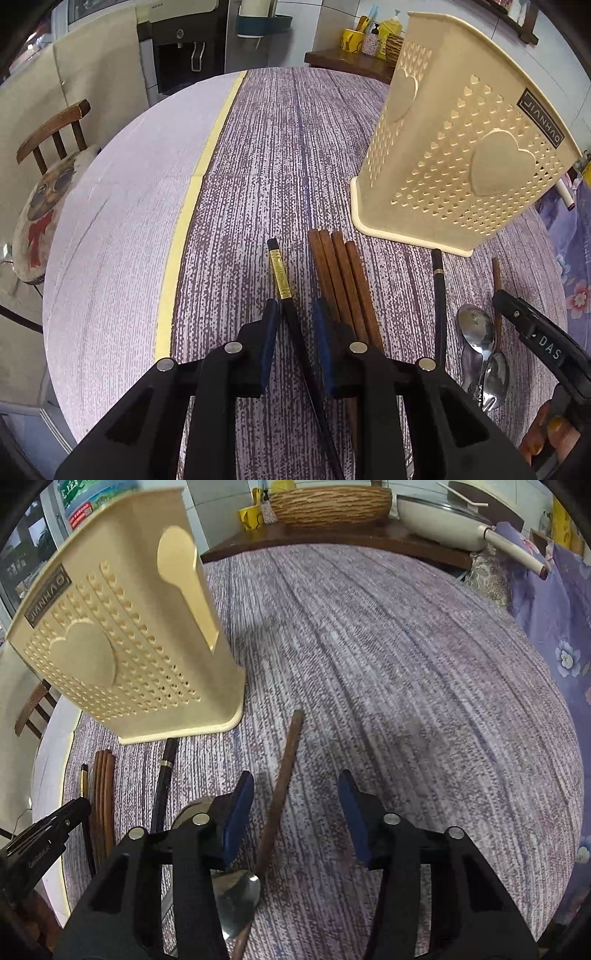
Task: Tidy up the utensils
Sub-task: 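Grasp a single brown chopstick with the right tool while the left tool grasps the yellow-tipped chopstick, then lift both held chopsticks and carry them over the cream utensil holder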
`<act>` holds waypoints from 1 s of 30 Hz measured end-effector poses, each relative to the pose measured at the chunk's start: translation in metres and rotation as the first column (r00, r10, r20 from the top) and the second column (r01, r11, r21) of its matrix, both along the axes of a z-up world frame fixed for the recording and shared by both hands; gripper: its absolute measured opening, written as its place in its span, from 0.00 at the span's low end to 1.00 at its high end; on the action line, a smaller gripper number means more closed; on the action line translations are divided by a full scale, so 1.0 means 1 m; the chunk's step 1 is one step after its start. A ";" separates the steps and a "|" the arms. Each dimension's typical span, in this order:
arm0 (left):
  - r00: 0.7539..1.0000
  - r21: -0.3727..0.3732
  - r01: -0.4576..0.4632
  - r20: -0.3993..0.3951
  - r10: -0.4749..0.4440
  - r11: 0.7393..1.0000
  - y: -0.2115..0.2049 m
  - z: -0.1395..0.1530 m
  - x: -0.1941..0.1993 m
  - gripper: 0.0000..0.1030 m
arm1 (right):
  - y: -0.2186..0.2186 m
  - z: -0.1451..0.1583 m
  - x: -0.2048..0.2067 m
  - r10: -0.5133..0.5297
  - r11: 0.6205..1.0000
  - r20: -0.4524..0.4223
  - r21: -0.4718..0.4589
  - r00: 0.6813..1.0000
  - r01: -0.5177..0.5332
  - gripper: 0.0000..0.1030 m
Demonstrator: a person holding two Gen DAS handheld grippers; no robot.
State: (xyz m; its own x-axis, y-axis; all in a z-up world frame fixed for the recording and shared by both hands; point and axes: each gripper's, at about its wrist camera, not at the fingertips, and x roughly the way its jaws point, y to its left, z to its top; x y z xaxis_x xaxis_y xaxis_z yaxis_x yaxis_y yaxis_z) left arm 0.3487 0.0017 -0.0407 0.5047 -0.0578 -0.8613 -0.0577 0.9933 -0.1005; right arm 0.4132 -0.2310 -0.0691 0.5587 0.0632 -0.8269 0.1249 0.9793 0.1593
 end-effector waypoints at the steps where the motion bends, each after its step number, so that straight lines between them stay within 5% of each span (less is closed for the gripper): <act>1: 1.000 0.009 0.002 0.003 -0.002 1.000 -0.001 0.000 -0.001 0.21 | 0.003 -0.001 0.002 0.004 1.000 -0.003 -0.010 1.000 -0.004 0.45; 8: 1.000 0.044 0.005 0.015 -0.006 0.999 -0.008 -0.002 -0.008 0.19 | 0.022 -0.006 0.005 0.021 0.992 0.011 -0.127 1.000 -0.020 0.37; 18: 1.000 0.086 0.016 0.012 -0.017 0.996 -0.009 -0.003 -0.002 0.11 | 0.035 -0.002 0.016 0.071 0.987 -0.008 -0.145 0.997 -0.071 0.12; 30: 1.000 0.070 0.013 0.011 -0.014 0.997 -0.004 -0.003 0.010 0.09 | 0.016 -0.005 0.026 0.090 0.990 0.000 -0.105 0.996 -0.089 0.10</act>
State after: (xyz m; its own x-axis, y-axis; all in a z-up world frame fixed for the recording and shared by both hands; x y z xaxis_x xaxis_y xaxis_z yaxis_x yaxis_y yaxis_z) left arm 0.3587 -0.0021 -0.0432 0.5140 -0.0044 -0.8578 -0.0437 0.9986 -0.0313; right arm 0.4396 -0.2147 -0.0745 0.5588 0.0260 -0.8289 0.0356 0.9978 0.0553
